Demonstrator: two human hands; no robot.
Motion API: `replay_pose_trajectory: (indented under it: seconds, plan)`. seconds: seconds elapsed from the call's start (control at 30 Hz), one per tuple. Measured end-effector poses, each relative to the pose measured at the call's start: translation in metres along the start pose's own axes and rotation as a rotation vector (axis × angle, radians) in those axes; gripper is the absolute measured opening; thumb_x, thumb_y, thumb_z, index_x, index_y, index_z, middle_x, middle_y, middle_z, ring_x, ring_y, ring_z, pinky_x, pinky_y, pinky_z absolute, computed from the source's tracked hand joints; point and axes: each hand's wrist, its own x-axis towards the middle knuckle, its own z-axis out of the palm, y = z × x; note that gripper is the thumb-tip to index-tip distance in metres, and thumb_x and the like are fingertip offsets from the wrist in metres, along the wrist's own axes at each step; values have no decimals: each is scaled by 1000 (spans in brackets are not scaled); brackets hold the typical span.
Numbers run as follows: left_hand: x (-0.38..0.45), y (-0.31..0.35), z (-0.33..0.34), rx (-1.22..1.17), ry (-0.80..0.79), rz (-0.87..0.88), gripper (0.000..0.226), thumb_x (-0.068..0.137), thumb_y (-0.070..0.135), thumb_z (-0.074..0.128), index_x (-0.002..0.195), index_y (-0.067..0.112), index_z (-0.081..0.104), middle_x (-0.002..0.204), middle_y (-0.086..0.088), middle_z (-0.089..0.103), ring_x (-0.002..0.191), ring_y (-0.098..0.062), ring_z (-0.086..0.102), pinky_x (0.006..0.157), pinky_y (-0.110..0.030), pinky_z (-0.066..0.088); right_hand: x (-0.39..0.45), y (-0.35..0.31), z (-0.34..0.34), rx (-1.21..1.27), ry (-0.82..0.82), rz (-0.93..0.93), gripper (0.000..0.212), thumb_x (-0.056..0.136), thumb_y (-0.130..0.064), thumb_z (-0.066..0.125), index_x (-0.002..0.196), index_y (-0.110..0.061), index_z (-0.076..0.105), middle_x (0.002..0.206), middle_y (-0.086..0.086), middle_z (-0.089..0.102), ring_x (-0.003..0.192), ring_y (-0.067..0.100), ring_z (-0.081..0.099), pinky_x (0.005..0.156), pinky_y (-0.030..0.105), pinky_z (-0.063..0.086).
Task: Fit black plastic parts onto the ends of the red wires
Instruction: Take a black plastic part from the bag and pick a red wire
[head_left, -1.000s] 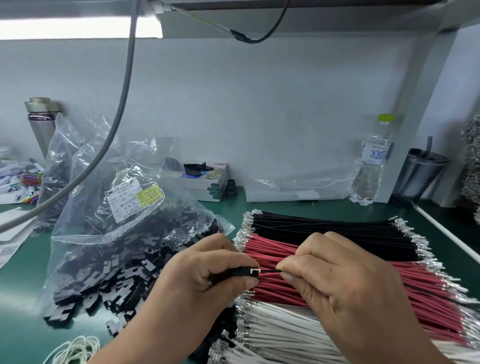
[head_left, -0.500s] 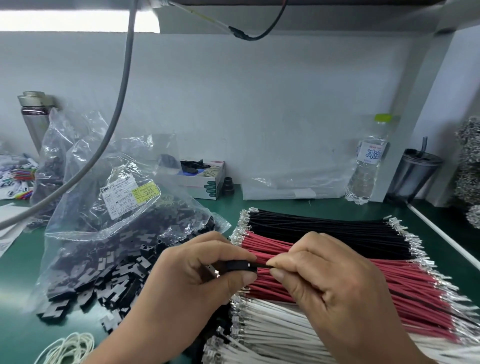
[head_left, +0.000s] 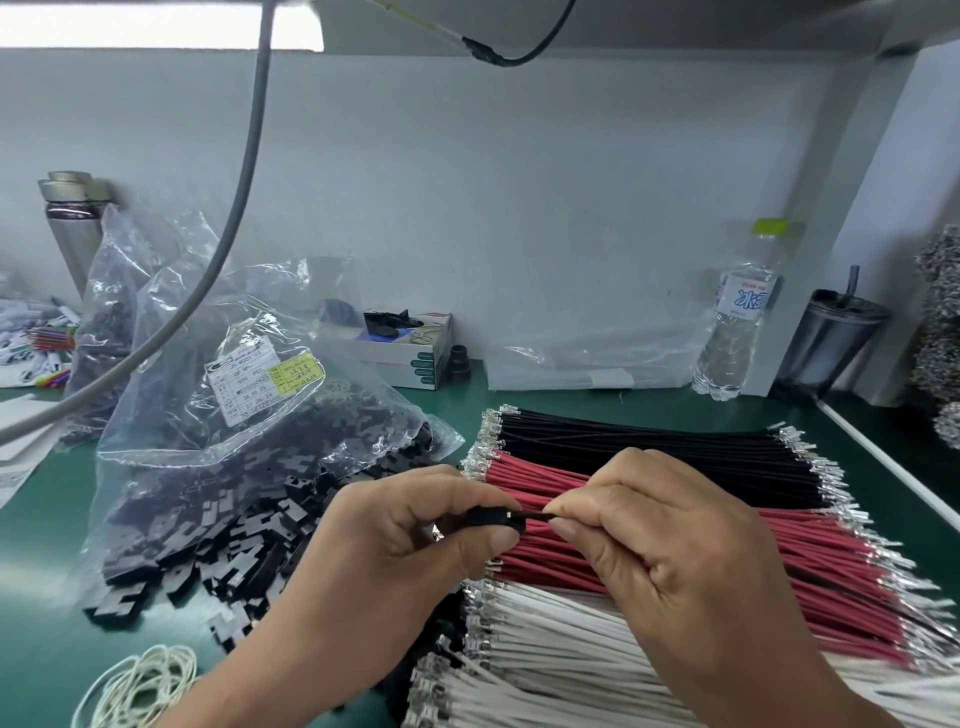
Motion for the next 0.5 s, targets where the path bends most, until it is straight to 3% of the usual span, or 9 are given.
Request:
replay_pose_trajectory:
  seconds: [0.13,0.37,0.43,0.5]
  plan:
    - [0,1,4,-3,19,10,14,77,36,82,91,35,84,74,5,72,63,-8,65,60,-26,55,1,-2,2,-23,0,-4,26,95,-30,57,85,-16,77,78,-9,60,68,13,58,52,33,50]
    - [0,0,7,69,21,11,14,80,31,82,92,38,83,74,10,71,64,-9,66,58,-26,54,2,0,5,-81,-47,-50,26,95,-31,56,84,-17,75,76,-10,57,66,12,53,50,30,48]
    - [1,0,7,11,38,-22,16,78,31,79,92,37,83,70,5,72,58,-6,64,54,-18,49,5,6,-1,-162,-4,-72,23,95,-30,60,86,-17,77,79,-9,62,72,14,57,55,30,50]
    - [4,-3,3,-105,118,-67,21,75,31,79,95,36,83,71,-4,74,54,-10,64,49,-19,49,10,11,-10,-236,123,-80,16,94,-23,67,89,-14,79,84,-5,67,80,18,58,66,31,49]
